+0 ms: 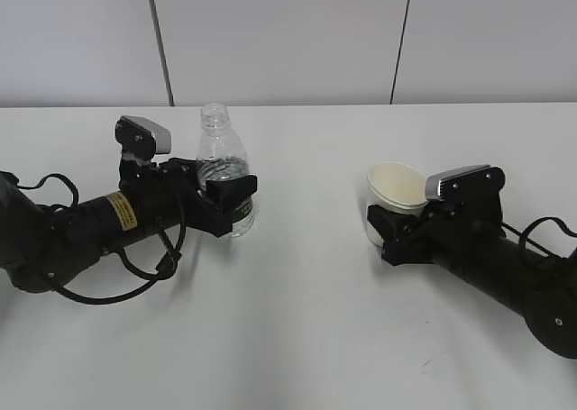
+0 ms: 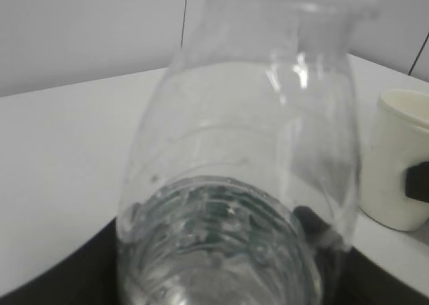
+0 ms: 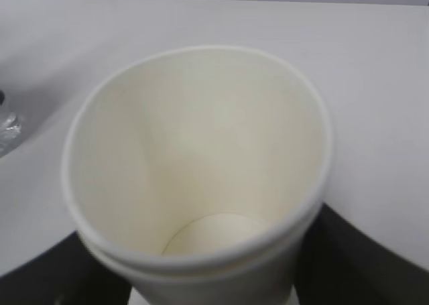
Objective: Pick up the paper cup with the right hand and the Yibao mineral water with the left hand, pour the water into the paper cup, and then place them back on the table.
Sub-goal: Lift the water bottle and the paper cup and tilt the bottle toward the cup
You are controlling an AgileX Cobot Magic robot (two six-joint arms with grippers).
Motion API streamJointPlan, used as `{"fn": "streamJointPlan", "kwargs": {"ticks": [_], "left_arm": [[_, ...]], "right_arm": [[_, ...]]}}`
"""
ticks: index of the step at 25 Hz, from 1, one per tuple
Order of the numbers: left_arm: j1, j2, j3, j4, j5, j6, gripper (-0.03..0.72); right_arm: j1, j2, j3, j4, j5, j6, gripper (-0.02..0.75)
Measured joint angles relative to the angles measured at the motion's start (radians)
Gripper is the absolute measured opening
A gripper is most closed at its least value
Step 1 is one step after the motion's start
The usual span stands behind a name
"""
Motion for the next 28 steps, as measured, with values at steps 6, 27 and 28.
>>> {"fn": "streamJointPlan", "kwargs": {"ticks": [6, 27, 28], "left_arm": [[0.0, 0.0, 0.0, 0.0, 0.0, 0.001, 0.391], [0.0, -0.1, 0.0, 0.113, 0.14, 0.0, 0.379], [0.0, -0.11, 0.0, 0.121, 0.157, 0.0, 0.379]], "right_arm": [[0.0, 0.0, 0.0, -0.053, 0.0, 0.0, 0.491], [0.0, 0.0, -0.041, -0.364, 0.0, 0.034, 0.491], [0.0, 0.0, -0.046, -0.376, 0.0, 0.043, 0.491]]}}
